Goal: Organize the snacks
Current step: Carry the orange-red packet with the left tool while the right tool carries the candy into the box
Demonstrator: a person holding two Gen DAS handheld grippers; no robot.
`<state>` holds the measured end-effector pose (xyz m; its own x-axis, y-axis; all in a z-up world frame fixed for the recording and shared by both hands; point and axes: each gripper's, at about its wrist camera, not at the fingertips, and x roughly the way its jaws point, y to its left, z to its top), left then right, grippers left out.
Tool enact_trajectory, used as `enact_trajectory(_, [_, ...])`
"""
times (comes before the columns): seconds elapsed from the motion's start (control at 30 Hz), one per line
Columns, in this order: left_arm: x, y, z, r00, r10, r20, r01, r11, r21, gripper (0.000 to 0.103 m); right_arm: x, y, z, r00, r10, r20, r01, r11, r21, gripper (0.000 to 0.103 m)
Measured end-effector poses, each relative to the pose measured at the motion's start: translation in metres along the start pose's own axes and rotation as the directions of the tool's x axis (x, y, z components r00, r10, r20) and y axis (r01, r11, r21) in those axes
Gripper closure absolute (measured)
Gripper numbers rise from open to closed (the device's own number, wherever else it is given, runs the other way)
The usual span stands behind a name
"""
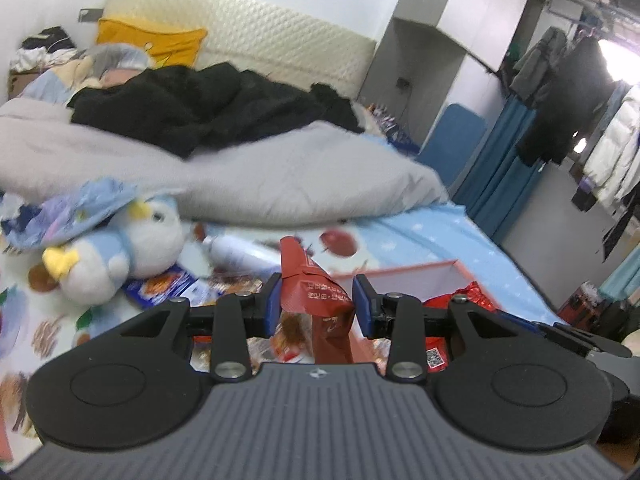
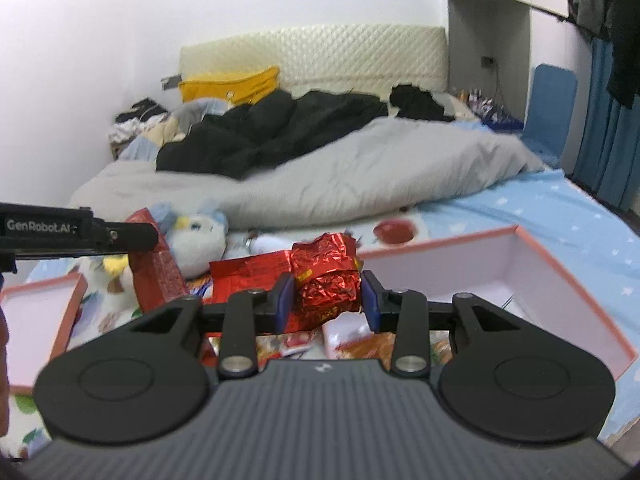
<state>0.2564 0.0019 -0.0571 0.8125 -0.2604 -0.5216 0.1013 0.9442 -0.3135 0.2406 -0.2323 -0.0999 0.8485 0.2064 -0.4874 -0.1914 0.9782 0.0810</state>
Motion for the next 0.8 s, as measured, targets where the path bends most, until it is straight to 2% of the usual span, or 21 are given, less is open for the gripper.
enact_trajectory(0.13, [0.003, -0.016, 0.015, 1.0, -0.024, 0.018, 0.023, 1.0, 0.015, 0.061, -0.006, -0.01, 0.014, 0.999, -0.028, 0.032, 0.028, 1.0, -0.009, 0.064])
enact_trajectory(0.17, [0.004, -0.02, 0.017, 0.999, -0.03, 0.02, 0.03, 0.999, 0.018, 0.067, -0.007, -0.013, 0.016, 0.999, -0.038, 0.037, 0.039, 0.999, -0.014, 0.064])
enact_trajectory(0.33, [0.023, -0.042, 0.024, 0.997, -0.072, 0.013, 0.071, 0.997, 0.036, 0.069, -0.008, -0.033, 0.021, 0.997, -0.068, 0.041, 0.069, 0.997, -0.019, 0.064])
enact_trajectory(0.47, [0.049, -0.054, 0.014, 0.995, -0.092, -0.049, 0.093, 0.995, 0.031, 0.07, 0.005, -0.054, 0.011, 0.995, -0.1, -0.005, 0.1, 0.995, 0.004, 0.064])
enact_trajectory(0.73, [0.097, -0.055, -0.026, 0.984, -0.046, -0.173, 0.056, 0.997, 0.052, 0.068, 0.037, -0.087, -0.033, 0.982, -0.144, -0.126, 0.153, 0.986, 0.063, 0.064])
enact_trajectory(0.8, [0.108, -0.048, -0.037, 0.978, -0.025, -0.209, 0.033, 0.999, 0.034, 0.059, 0.042, -0.092, -0.042, 0.978, -0.15, -0.144, 0.162, 0.984, 0.075, 0.064])
